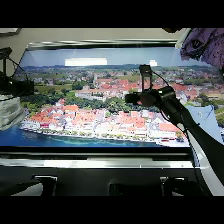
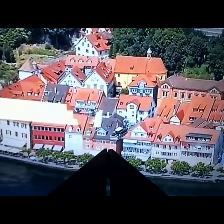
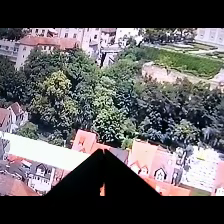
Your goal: Fold the clothes and pants, and hang the long-sleeved shirts on hangers.
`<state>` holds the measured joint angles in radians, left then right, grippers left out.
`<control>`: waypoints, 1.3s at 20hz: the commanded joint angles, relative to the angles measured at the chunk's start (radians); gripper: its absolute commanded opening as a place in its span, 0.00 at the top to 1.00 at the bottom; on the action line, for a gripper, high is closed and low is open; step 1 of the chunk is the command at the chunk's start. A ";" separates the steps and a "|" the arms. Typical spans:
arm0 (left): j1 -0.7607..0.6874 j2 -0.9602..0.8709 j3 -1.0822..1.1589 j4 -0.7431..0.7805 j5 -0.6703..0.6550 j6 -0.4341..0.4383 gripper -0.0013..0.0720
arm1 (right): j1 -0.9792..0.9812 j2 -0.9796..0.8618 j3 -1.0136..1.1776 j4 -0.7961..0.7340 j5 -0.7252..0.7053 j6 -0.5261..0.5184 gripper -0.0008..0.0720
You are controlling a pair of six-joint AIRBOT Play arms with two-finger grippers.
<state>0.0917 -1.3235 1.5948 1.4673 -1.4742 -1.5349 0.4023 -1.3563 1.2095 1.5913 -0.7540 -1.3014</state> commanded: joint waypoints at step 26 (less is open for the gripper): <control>0.532 -0.187 -0.157 0.147 0.492 -0.157 0.00 | 0.001 0.000 0.000 0.001 0.022 0.000 0.94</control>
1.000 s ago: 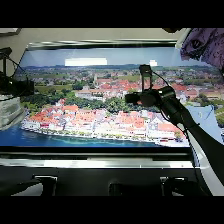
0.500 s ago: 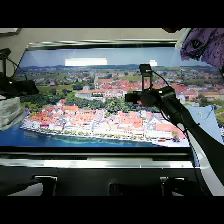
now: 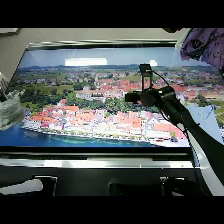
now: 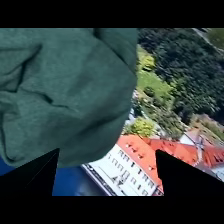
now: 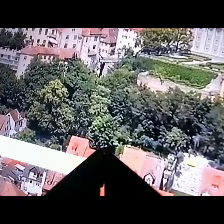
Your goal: Fold the clothes and pants, and hang the long-sleeved shirts on hangers.
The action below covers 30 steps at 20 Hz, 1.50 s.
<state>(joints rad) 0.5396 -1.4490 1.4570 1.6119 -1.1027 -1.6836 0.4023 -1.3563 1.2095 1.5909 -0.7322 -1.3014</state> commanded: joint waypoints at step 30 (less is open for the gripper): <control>-1.166 -0.187 0.017 -0.620 0.074 -0.179 0.73 | 0.001 0.356 -0.029 -0.200 -0.620 -0.135 0.56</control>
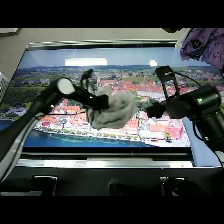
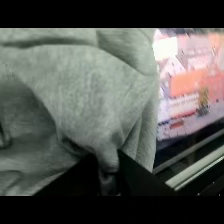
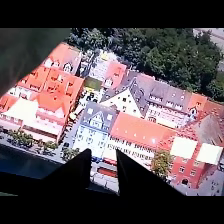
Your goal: Fold the clothes and pants, and hang the long-sleeved shirts on hangers.
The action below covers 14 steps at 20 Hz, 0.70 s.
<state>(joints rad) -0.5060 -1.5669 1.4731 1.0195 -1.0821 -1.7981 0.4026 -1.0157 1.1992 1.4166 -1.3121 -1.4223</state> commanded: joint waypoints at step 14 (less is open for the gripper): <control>0.550 0.050 0.003 -0.044 -0.122 0.108 0.25 | -0.742 -0.188 -0.378 0.835 0.341 -0.246 0.31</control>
<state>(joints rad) -0.0475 -1.5208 1.4761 0.9760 -1.1881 -1.7016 -0.2672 -1.1080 0.8917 1.9789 -1.0683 -1.5669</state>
